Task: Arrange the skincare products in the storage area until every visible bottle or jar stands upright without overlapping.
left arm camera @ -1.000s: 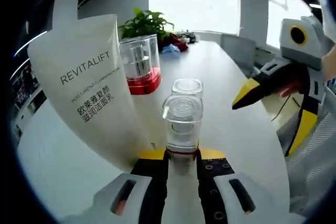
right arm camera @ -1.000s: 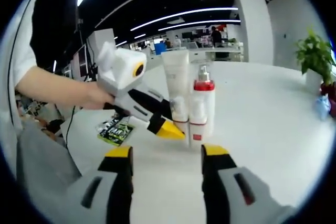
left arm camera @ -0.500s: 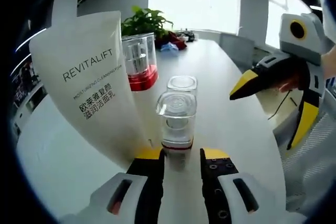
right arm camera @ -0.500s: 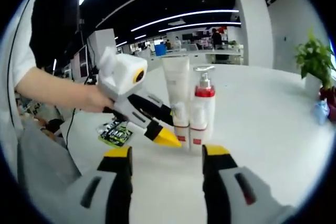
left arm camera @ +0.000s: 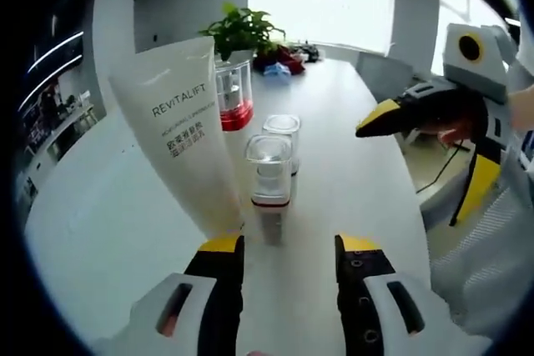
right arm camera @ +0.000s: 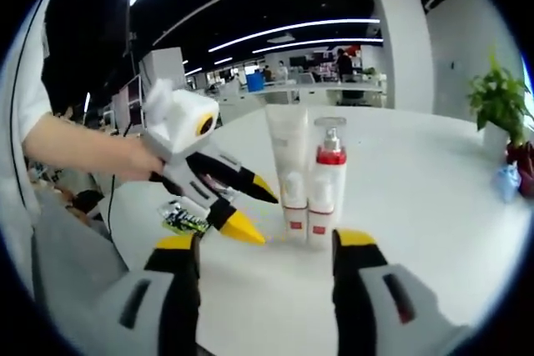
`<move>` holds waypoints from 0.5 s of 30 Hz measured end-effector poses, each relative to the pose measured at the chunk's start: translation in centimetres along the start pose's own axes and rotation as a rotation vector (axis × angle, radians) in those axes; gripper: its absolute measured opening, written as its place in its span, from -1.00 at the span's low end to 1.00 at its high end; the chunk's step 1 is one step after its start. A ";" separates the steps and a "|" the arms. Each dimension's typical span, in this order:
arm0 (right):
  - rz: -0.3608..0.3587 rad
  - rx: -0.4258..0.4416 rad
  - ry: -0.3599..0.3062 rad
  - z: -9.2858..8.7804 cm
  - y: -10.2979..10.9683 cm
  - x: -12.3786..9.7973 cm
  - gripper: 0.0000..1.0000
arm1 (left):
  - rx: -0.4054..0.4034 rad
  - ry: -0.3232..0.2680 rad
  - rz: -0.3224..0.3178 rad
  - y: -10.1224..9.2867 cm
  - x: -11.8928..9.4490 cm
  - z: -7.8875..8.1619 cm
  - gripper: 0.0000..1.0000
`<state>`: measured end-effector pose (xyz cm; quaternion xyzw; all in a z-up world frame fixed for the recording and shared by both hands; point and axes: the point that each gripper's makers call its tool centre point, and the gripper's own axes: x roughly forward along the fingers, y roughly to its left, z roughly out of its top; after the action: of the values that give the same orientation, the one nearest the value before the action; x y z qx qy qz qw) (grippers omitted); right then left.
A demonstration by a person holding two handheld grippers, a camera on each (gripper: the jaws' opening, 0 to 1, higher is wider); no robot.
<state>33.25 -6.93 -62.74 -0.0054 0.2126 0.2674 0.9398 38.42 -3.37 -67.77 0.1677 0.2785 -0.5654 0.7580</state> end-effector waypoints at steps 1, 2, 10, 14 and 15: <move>-0.001 0.000 0.000 0.0 0.0 0.0 0.34 | -0.001 -0.001 0.003 -0.1 -0.2 -0.1 -0.11; -0.002 0.000 0.002 0.0 0.1 -0.1 0.36 | -0.006 -0.003 0.005 -0.2 -0.5 -0.1 -0.07; -0.008 -0.014 0.005 0.0 0.4 -1.0 0.49 | -0.062 -0.001 0.037 -0.8 -3.2 -1.5 0.07; -0.008 -0.014 0.007 -0.2 0.7 -1.5 0.54 | -0.098 -0.001 0.067 -1.0 -4.8 -2.5 0.15; -0.007 -0.013 0.008 -0.3 0.8 -1.6 0.57 | -0.112 -0.005 0.079 -1.0 -5.4 -2.8 0.16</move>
<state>31.49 -7.04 -62.25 -0.0134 0.2146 0.2653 0.9399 35.73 2.02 -66.65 0.1343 0.3011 -0.5190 0.7886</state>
